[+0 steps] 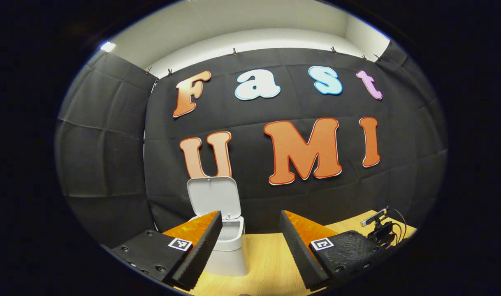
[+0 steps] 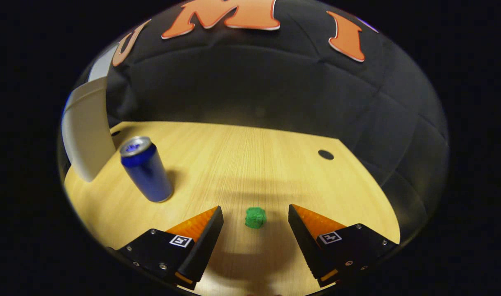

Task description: Press the lid of the desktop garbage bin to open it, pick up the crumpled paper on the desktop and throw it into the bin, then pick up the pop can on the desktop and drop it into the bin, and finally close the garbage bin lid.

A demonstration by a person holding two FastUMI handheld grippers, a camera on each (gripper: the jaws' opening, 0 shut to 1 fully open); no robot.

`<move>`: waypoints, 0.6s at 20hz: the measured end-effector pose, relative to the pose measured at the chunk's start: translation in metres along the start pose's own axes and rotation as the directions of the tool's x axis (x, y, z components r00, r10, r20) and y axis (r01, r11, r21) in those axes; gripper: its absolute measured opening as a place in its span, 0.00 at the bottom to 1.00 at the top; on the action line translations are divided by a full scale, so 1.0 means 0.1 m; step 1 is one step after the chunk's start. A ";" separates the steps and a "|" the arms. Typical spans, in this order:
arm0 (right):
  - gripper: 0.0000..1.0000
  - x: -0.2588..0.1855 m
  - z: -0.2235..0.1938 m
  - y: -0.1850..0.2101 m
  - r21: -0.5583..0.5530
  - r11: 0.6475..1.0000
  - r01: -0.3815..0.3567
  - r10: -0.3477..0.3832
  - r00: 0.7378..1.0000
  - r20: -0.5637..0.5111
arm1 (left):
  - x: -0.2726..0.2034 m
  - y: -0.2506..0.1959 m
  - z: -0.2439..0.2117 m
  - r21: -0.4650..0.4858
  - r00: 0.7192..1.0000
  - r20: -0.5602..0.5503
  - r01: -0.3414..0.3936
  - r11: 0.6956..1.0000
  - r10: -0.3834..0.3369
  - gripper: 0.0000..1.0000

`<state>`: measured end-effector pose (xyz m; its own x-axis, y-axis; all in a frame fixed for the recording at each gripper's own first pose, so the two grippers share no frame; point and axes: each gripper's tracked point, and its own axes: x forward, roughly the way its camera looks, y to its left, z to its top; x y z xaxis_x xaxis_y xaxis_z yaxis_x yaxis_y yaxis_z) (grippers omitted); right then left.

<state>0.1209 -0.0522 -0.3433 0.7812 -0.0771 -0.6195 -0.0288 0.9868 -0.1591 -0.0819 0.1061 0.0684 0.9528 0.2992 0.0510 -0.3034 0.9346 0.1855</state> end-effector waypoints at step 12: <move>0.19 0.16 -0.28 0.34 -0.076 0.997 0.001 -0.005 0.999 -0.053 | -0.07 -0.25 -0.16 0.040 0.996 -0.084 0.028 0.999 -0.025 0.89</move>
<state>0.1150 -0.0238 -0.3801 0.7471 -0.0896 -0.6586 -0.0754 0.9730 -0.2180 -0.0808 0.0842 0.0479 0.9561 0.2909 -0.0363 -0.2757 0.9344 0.2256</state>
